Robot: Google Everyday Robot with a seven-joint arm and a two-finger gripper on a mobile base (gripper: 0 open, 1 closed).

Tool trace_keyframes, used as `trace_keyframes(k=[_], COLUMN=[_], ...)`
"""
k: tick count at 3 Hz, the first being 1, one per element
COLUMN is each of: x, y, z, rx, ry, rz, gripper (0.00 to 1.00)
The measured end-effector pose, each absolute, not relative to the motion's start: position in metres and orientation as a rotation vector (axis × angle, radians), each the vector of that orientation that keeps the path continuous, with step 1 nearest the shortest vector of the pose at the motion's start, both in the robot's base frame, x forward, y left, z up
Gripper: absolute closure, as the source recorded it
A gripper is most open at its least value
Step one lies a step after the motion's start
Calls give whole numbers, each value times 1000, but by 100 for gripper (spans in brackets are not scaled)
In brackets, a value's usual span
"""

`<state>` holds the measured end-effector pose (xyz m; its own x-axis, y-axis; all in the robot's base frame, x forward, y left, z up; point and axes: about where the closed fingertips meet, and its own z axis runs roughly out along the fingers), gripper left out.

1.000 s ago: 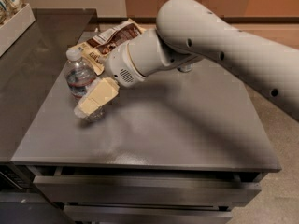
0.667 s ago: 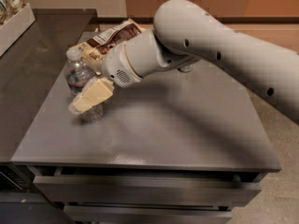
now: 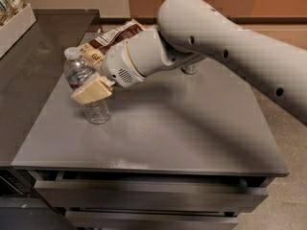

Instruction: Knock water bottle over

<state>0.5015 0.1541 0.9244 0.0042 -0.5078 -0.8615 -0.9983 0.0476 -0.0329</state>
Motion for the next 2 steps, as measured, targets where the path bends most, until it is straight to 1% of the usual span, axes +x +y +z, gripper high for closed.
trace_keyframes(k=[1, 2], x=[500, 501], y=[146, 131], z=[941, 954], rx=[-1623, -1725], ry=[1567, 1525], rz=[692, 482], gripper=[88, 100])
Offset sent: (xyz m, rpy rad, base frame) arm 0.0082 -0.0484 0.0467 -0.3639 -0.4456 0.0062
